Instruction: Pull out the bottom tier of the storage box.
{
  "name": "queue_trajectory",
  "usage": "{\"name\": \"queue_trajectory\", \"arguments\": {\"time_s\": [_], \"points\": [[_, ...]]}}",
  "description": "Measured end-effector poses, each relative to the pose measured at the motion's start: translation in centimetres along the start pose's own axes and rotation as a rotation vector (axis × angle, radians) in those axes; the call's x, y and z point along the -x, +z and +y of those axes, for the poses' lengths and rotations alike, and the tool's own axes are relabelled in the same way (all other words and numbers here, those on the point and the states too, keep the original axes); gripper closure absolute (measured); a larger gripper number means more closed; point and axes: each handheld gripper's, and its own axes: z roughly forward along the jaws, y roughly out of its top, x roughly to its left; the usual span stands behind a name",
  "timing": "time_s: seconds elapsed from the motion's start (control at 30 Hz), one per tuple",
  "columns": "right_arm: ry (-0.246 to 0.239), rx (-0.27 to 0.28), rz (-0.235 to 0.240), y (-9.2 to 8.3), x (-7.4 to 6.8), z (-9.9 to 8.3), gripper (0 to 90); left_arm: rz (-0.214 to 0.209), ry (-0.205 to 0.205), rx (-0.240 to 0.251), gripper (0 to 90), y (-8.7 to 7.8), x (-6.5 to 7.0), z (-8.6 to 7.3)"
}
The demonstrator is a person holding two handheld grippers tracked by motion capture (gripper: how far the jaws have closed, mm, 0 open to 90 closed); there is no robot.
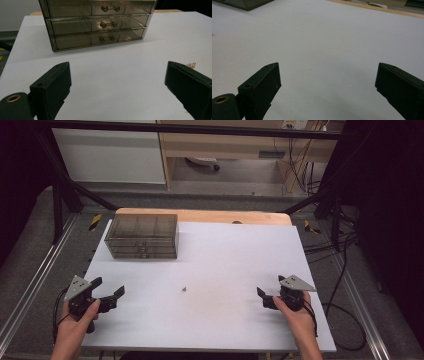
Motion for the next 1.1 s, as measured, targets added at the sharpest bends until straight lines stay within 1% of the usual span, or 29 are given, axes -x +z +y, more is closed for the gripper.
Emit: {"name": "queue_trajectory", "arguments": {"time_s": [0.1,0.2,0.3,0.33,0.37,0.4,0.47,0.5,0.53,0.57,0.6,0.63,0.73,0.77,0.8,0.83,0.87,0.93,0.97,1.0,1.03,1.07,1.1], "points": [[-0.002,-0.001,-0.002,0.0,0.1,0.0,6.1,-0.009,0.016,-0.016,6.8,0.2,0.4,0.0],[0.007,-0.007,0.006,0.0,-0.1,0.0,5.8,0.000,0.062,-0.025,6.7,0.2,0.9,0.0],[-0.014,-0.018,0.006,0.0,-0.2,-0.1,5.5,0.013,0.094,-0.020,7.4,0.3,1.2,0.1],[-0.012,-0.021,0.004,-0.1,-0.3,-0.1,5.5,0.019,0.122,-0.029,7.4,0.5,1.3,0.2],[-0.012,-0.021,0.004,-0.1,-0.3,-0.1,5.5,0.019,0.122,-0.029,7.4,0.5,1.3,0.2],[-0.004,-0.019,-0.001,-0.3,-0.3,0.1,5.4,0.020,0.168,-0.056,7.4,0.8,1.3,0.5],[-0.006,-0.010,-0.008,-0.4,-0.4,0.4,5.1,-0.001,0.210,-0.106,8.4,1.1,1.2,1.0],[-0.005,-0.009,-0.006,-0.3,-0.4,0.5,5.0,-0.010,0.230,-0.119,9.1,1.2,1.1,1.3],[-0.005,-0.009,-0.006,-0.3,-0.4,0.5,5.0,-0.010,0.230,-0.119,9.0,1.2,1.1,1.3],[-0.004,-0.014,-0.004,-0.3,-0.5,0.6,4.9,-0.015,0.243,-0.120,9.0,1.4,0.9,1.7],[-0.014,-0.015,0.000,-0.1,-0.7,0.6,4.9,-0.011,0.260,-0.119,8.1,1.8,0.5,2.4],[-0.012,-0.021,0.005,0.0,-0.8,0.7,4.9,-0.015,0.260,-0.121,7.4,2.1,0.4,2.7],[-0.029,-0.030,0.026,0.4,-1.3,0.9,4.9,-0.028,0.278,-0.125,7.3,2.8,0.1,3.9],[-0.036,-0.038,0.033,0.6,-1.4,0.9,4.8,-0.036,0.277,-0.128,7.3,3.0,0.0,4.3],[-0.036,-0.038,0.033,0.6,-1.4,0.9,4.8,-0.036,0.277,-0.128,7.3,3.0,0.0,4.3],[-0.042,-0.044,0.038,0.8,-1.6,1.0,4.8,-0.045,0.282,-0.128,7.3,3.2,0.0,4.7],[-0.060,-0.049,0.051,1.0,-1.9,1.1,4.7,-0.065,0.299,-0.136,7.5,3.6,0.2,5.3],[-0.075,-0.059,0.063,1.1,-2.3,1.2,4.5,-0.091,0.330,-0.138,7.5,3.8,0.4,5.8],[-0.075,-0.059,0.063,1.1,-2.3,1.2,4.5,-0.091,0.330,-0.138,7.5,3.8,0.4,5.8],[-0.088,-0.065,0.066,1.2,-2.5,1.3,4.5,-0.091,0.340,-0.146,7.5,4.0,0.4,6.1],[-0.106,-0.083,0.058,1.3,-2.7,1.4,4.6,-0.087,0.361,-0.155,7.5,4.1,0.5,6.4],[-0.110,-0.085,0.055,1.4,-2.7,1.4,4.7,-0.092,0.392,-0.146,7.5,4.3,0.6,6.9],[-0.114,-0.083,0.060,1.5,-2.8,1.5,4.7,-0.092,0.392,-0.146,7.5,4.3,0.6,6.9]]}}
